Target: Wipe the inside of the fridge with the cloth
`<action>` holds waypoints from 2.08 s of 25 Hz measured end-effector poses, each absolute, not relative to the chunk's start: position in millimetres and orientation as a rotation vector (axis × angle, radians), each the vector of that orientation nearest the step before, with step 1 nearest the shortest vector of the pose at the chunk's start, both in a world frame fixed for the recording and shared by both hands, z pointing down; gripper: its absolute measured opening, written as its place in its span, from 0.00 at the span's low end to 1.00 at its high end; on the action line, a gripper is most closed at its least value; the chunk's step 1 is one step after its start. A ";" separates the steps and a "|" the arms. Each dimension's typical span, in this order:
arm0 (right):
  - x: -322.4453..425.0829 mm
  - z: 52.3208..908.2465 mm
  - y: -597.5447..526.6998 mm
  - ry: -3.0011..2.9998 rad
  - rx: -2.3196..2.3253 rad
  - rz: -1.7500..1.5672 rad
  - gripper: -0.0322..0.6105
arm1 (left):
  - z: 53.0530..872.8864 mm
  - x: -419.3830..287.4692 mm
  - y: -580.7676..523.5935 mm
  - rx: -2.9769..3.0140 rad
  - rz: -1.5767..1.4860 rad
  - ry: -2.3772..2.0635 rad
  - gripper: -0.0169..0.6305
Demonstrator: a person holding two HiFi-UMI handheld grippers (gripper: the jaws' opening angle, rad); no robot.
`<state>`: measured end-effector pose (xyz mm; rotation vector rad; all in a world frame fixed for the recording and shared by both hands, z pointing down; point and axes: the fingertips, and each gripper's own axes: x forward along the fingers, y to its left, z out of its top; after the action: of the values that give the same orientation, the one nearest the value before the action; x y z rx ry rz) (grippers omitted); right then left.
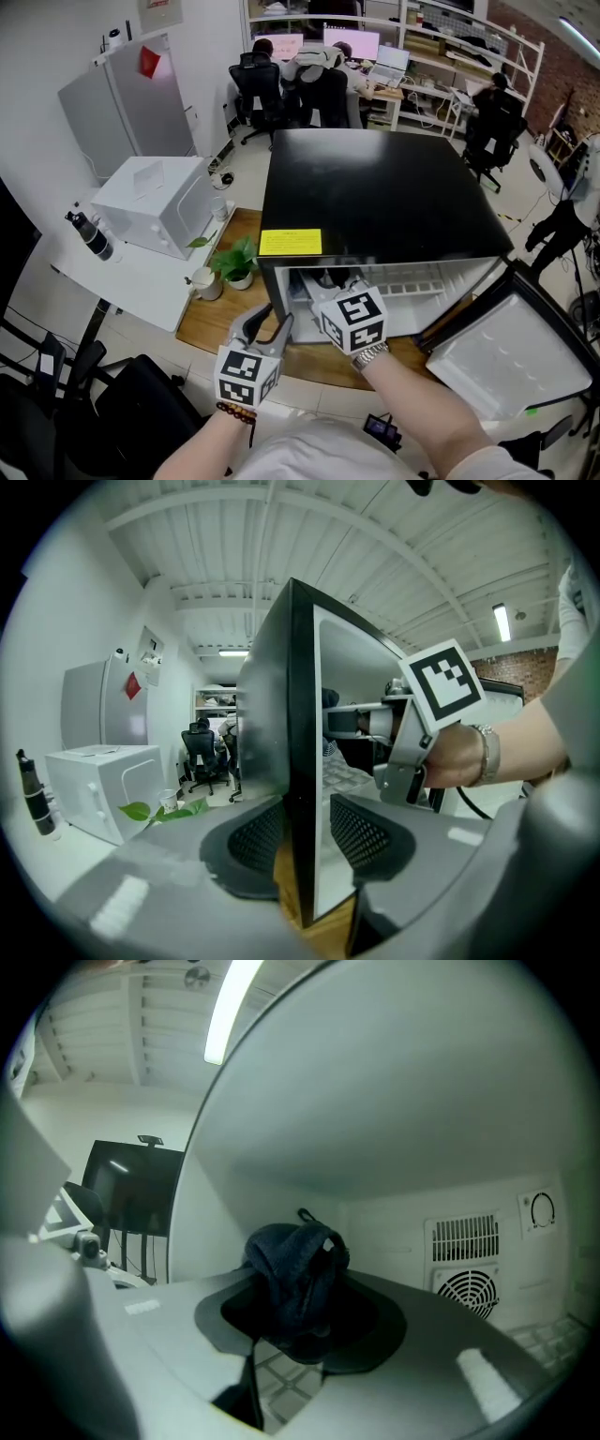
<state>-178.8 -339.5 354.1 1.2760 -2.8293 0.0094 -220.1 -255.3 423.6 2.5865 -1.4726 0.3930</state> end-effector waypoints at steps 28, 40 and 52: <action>-176.2 376.5 -410.4 -2.586 1.441 0.012 0.28 | 423.8 -221.2 -255.0 2.604 0.436 -1.460 0.28; -158.9 375.1 -420.2 -2.502 1.508 -0.023 0.28 | 424.7 -221.6 -256.8 2.618 0.449 -1.453 0.28; -123.1 375.3 -426.4 -2.414 1.626 -0.025 0.28 | 426.0 -221.9 -259.3 2.634 0.451 -1.455 0.28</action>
<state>-123.1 -426.4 375.3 1.6260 -2.4142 -0.0250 -221.9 -259.3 426.0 2.6337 -1.4552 0.4515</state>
